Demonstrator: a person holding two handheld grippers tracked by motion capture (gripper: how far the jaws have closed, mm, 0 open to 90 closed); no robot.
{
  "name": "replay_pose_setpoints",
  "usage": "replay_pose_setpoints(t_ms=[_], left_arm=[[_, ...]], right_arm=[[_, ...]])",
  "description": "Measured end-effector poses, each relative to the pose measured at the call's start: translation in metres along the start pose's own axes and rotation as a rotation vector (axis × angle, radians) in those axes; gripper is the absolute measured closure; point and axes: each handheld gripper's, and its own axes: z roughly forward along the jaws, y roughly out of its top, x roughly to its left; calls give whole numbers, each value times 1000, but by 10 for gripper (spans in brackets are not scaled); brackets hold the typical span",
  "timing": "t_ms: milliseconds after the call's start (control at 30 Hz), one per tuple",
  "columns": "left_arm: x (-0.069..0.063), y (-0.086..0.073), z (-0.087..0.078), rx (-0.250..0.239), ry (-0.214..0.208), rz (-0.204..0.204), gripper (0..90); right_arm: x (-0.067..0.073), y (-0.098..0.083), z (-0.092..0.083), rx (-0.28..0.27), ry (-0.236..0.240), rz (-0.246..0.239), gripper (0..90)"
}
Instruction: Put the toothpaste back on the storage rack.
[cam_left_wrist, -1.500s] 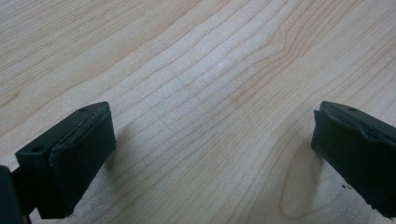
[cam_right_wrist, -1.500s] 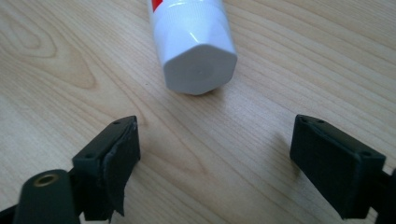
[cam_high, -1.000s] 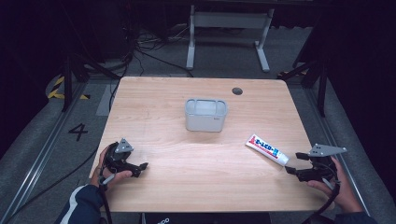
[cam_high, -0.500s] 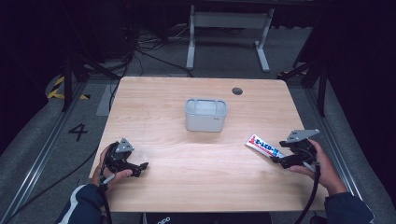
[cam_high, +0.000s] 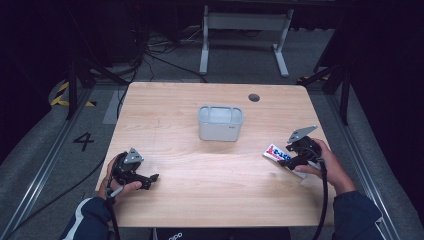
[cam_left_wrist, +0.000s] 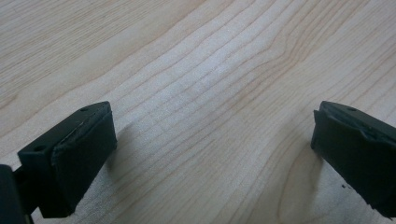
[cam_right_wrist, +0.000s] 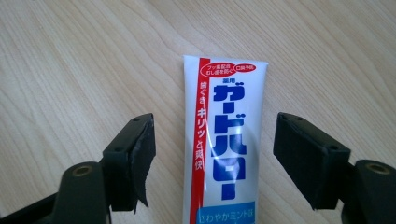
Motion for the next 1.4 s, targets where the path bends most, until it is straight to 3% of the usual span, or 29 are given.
replay_pose_setpoints(t_ms=[267,333,533,700,1033,1400], left_arm=[[0,0,0,0,0,2,5],[0,0,0,-1,3,6,5],[0,0,0,-2,1,2,5],[0,0,0,-2,-1,4,5],[0,0,0,-2,-1,4,5],[1,0,0,-2,-2,4,5]], right_arm=[[0,9,14,74,33,-4,314],[1,11,18,92,30,-8,286],[-2,11,24,129,17,10,309],[-1,16,36,193,7,21,334],[-4,17,38,178,58,31,397],[0,20,38,182,46,17,458]])
